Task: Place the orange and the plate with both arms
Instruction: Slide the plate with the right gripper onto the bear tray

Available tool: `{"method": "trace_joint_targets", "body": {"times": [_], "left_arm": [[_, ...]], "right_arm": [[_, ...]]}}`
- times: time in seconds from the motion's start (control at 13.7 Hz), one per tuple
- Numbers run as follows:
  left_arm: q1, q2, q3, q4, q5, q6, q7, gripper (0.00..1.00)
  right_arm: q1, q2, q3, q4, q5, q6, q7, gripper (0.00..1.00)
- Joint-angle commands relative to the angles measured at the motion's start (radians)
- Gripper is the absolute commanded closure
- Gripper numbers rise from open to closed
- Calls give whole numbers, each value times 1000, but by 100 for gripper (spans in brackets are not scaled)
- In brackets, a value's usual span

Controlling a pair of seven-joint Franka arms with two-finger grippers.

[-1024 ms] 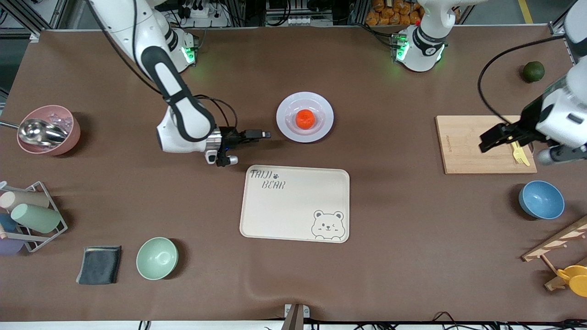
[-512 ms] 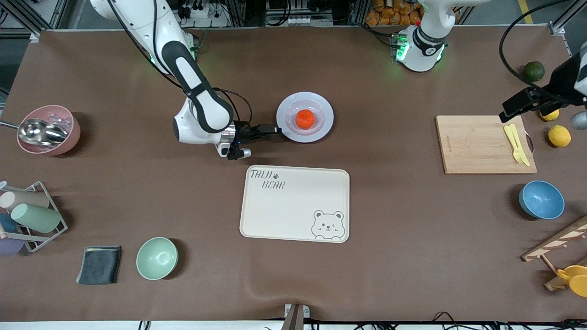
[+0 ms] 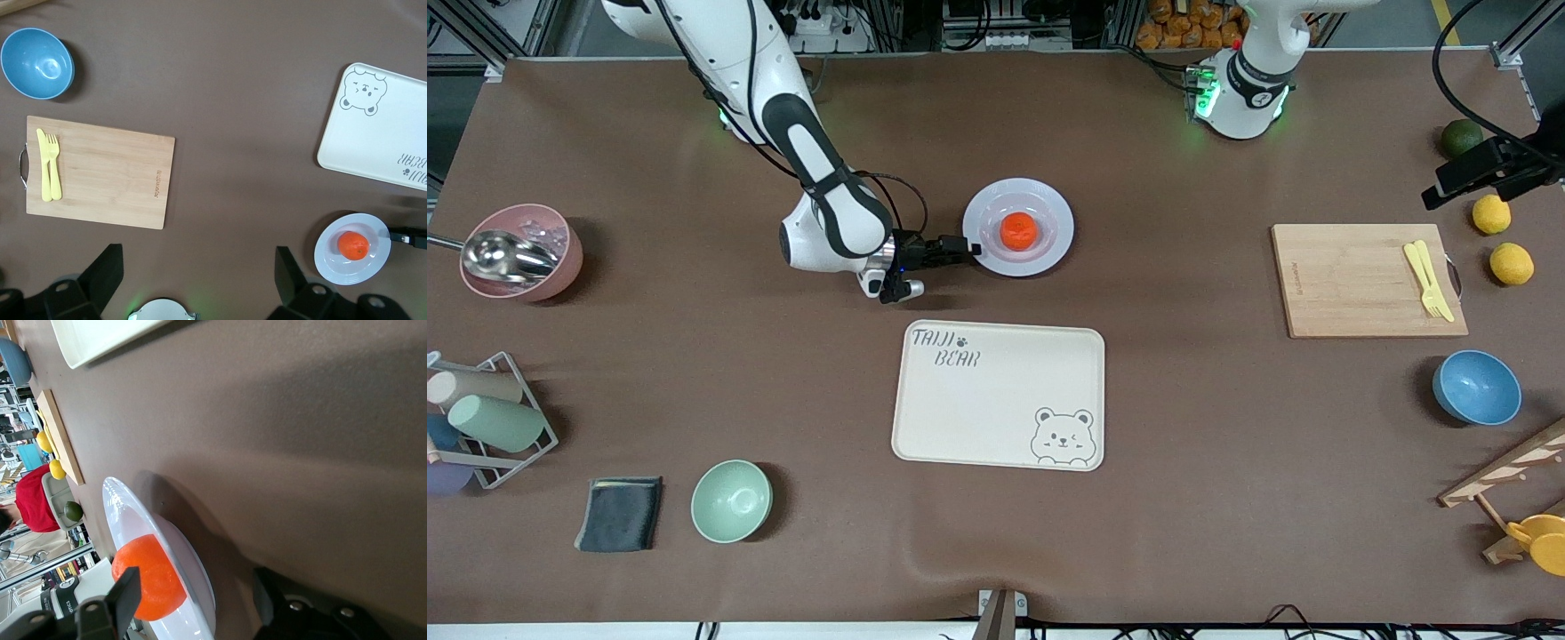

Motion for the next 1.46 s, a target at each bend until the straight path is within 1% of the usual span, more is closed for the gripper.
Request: {"method": "trace_joint_targets", "body": {"times": [0.0, 0.15, 0.29, 0.37, 0.44, 0.51, 0.88, 1.17, 1.39], "left_arm": [[-27, -21, 10, -28, 27, -8, 18, 0], [-25, -26, 10, -37, 29, -8, 18, 0], [-25, -29, 12, -39, 29, -8, 18, 0], [-25, -30, 10, -42, 29, -9, 16, 0], [-24, -32, 9, -42, 29, -9, 10, 0], [-22, -30, 7, -42, 29, -8, 8, 0], [-21, -19, 6, -37, 29, 3, 8, 0], [-18, -18, 4, -39, 31, 6, 8, 0], [-19, -18, 4, -39, 29, 9, 8, 0]], "right_arm": [[17, -8, -2, -17, 35, 1, -30, 48], [29, -13, 7, -19, 58, 1, -30, 48], [49, -13, 7, -17, 80, 3, -30, 61], [57, -14, 7, -17, 99, 3, -30, 73], [66, -22, 7, -17, 110, 3, -28, 89], [66, -25, 5, -17, 110, 1, -27, 100], [50, -40, 5, -16, 110, -2, 1, 100], [49, -123, 4, -17, 110, -2, 76, 100], [46, -175, 1, -17, 110, -2, 84, 100]]}}
